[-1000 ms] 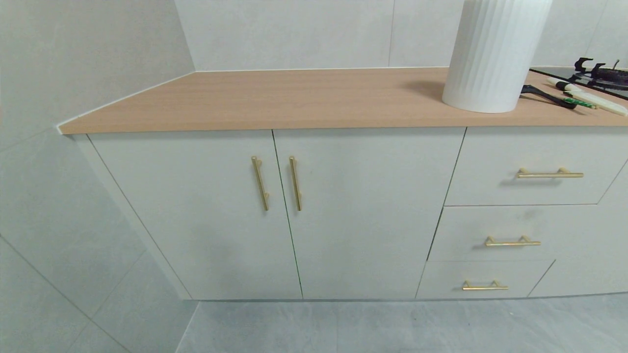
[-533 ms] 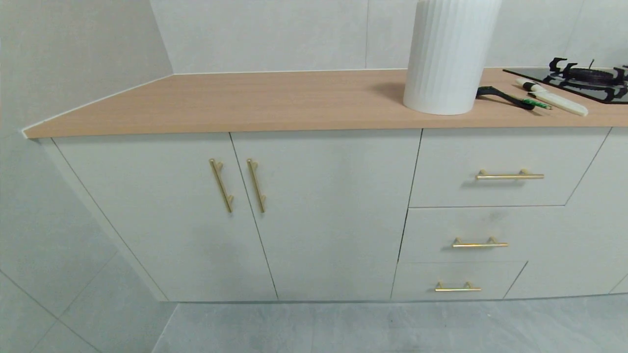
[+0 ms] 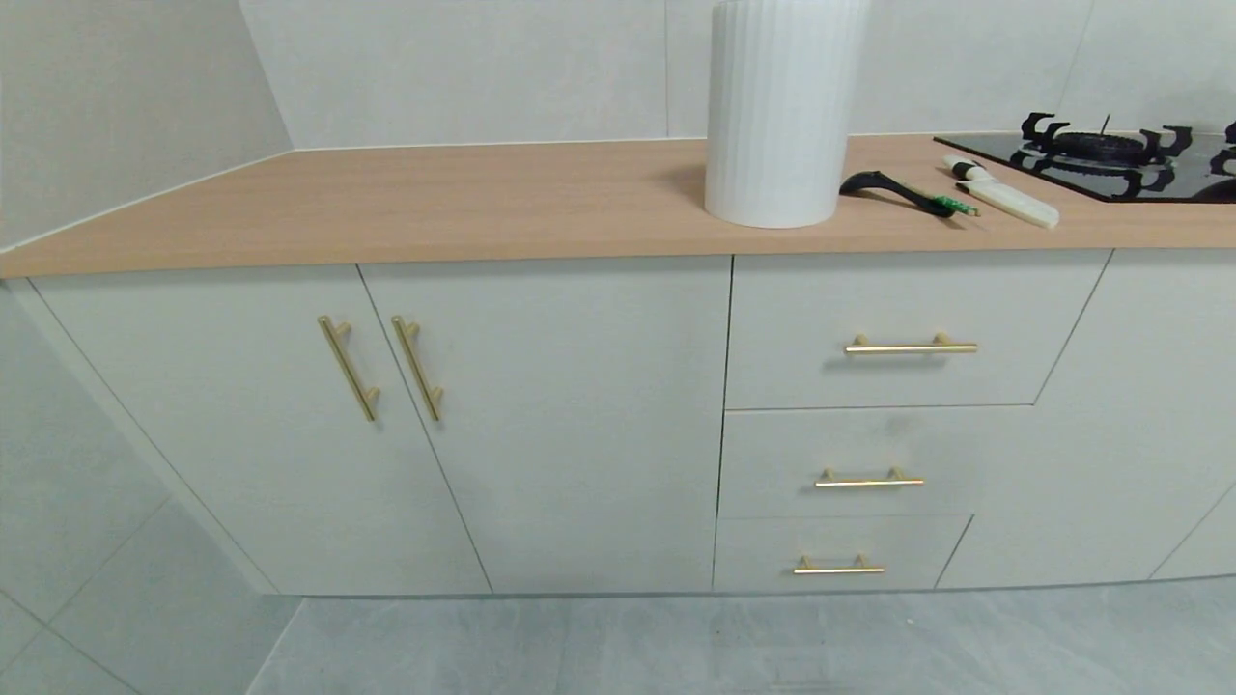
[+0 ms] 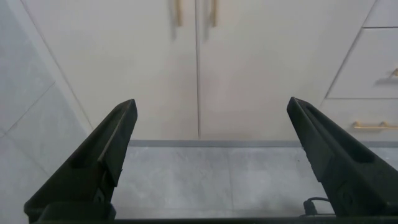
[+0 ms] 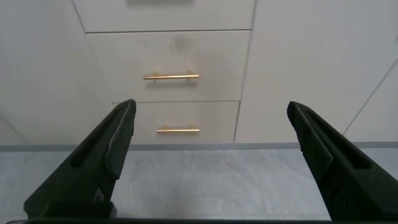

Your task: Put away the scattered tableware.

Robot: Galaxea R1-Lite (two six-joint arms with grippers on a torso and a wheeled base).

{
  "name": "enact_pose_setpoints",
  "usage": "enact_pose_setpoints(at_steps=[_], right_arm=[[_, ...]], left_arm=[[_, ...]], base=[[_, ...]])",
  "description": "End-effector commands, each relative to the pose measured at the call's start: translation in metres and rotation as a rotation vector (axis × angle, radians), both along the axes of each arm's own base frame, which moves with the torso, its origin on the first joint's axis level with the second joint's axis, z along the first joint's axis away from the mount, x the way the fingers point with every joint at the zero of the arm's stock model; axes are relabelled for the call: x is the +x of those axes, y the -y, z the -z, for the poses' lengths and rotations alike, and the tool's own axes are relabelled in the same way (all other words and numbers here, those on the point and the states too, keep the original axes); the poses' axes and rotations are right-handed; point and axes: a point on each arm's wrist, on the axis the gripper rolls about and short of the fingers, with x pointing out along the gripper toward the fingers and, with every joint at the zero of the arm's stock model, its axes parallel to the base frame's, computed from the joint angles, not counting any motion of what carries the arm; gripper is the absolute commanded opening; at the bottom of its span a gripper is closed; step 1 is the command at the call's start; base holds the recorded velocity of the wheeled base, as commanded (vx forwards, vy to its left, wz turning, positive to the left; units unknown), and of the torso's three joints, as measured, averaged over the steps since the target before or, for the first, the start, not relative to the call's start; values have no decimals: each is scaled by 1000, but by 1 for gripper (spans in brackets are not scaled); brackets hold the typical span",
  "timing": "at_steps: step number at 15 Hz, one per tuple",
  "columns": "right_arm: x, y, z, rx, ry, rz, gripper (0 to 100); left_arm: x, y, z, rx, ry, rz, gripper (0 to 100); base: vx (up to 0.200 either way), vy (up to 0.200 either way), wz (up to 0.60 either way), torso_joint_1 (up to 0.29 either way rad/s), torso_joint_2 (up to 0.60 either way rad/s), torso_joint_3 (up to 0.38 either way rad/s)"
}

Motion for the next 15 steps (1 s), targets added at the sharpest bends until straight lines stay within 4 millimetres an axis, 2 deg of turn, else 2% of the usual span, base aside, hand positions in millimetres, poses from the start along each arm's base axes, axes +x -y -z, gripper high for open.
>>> enact_pose_setpoints(at_steps=[1, 8, 13, 15], right_arm=[[0, 0, 0, -1, -1, 0, 100], [0, 0, 0, -1, -1, 0, 100], [0, 0, 0, -4, -1, 0, 100], [0, 0, 0, -4, -1, 0, 100]], left_arm=[[0, 0, 0, 0, -1, 0, 100], [0, 0, 0, 0, -1, 0, 100], [0, 0, 0, 1, -2, 0, 100], [0, 0, 0, 3, -1, 0, 100]], base=[[0, 0, 0, 0, 0, 0], [0, 0, 0, 0, 0, 0], [200, 0, 0, 8, 4, 2], [0, 0, 0, 0, 0, 0]])
